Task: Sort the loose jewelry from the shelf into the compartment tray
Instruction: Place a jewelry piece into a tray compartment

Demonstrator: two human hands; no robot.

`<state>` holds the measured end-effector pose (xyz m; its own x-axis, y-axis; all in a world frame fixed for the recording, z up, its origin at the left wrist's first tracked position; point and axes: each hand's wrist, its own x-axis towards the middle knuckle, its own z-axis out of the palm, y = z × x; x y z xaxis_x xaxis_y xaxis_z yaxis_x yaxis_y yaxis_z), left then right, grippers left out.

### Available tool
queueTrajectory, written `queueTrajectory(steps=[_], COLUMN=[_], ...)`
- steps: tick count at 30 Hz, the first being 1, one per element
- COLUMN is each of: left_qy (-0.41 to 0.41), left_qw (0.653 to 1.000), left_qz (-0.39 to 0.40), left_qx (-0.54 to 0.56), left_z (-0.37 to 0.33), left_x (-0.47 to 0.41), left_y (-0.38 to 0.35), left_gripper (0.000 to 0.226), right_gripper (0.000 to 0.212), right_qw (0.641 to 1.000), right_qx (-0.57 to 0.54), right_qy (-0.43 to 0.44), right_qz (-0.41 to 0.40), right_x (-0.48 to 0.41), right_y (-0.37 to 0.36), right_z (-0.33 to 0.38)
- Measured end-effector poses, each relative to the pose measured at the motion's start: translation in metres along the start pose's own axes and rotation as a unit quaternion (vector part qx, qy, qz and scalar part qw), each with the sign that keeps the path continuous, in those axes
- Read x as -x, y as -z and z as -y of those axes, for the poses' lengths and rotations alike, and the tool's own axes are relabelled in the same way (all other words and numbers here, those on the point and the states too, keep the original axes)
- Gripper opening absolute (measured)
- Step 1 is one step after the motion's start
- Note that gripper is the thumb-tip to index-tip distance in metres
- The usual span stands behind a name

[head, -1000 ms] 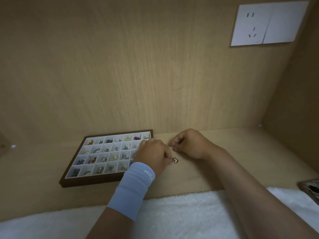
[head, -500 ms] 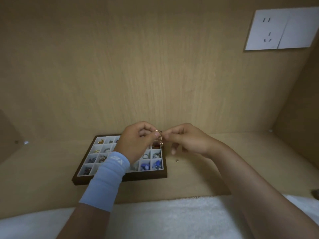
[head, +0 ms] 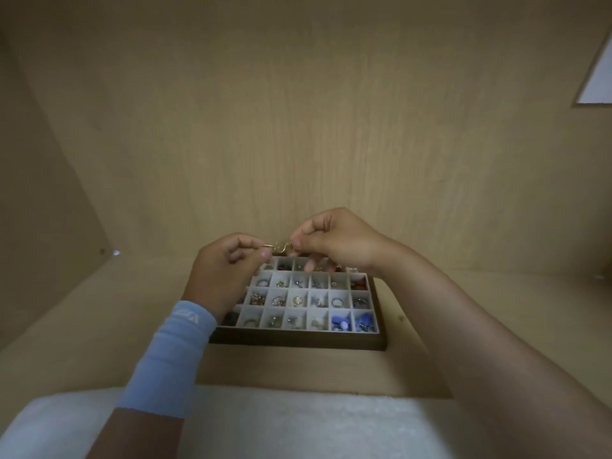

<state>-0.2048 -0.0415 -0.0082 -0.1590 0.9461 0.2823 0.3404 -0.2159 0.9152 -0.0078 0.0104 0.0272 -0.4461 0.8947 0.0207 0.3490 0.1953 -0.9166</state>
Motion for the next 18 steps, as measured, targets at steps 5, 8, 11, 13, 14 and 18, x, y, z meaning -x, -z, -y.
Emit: queueTrajectory(steps=[5,8,11,13,14,18], left_qy=[0.023,0.005,-0.032,-0.054,-0.057,-0.067], left_qw=[0.998,0.994,0.982,0.96,0.951,0.938], left_qz=[0.029,0.052,0.076,0.081,0.081,0.091], left_qx=[-0.057,-0.094,-0.173,-0.264,-0.293,-0.328], left_z=[0.028,0.04,0.049,0.053,0.053,0.05], left_x=[-0.002,-0.003,-0.005,-0.004,-0.003,-0.001], left_y=[0.003,-0.001,-0.003,-0.003,-0.002,0.001], left_gripper=[0.005,0.006,0.007,0.012,0.014,0.01], right_gripper=[0.013,0.011,0.008,0.005,0.005,0.007], right_qw=[0.994,0.989,0.978,0.969,0.966,0.961], right_qx=[0.109,0.148,0.2,0.231,0.236,0.254], right_qy=[-0.008,-0.004,-0.004,-0.004,-0.003,0.0], right_qz=[0.0,0.011,0.054,0.091,0.102,0.106], right_x=[-0.018,-0.026,-0.031,-0.031,-0.032,-0.034], right_y=[-0.015,-0.016,-0.017,-0.021,-0.024,-0.04], right_z=[0.001,0.001,0.0,-0.001,-0.002,-0.008])
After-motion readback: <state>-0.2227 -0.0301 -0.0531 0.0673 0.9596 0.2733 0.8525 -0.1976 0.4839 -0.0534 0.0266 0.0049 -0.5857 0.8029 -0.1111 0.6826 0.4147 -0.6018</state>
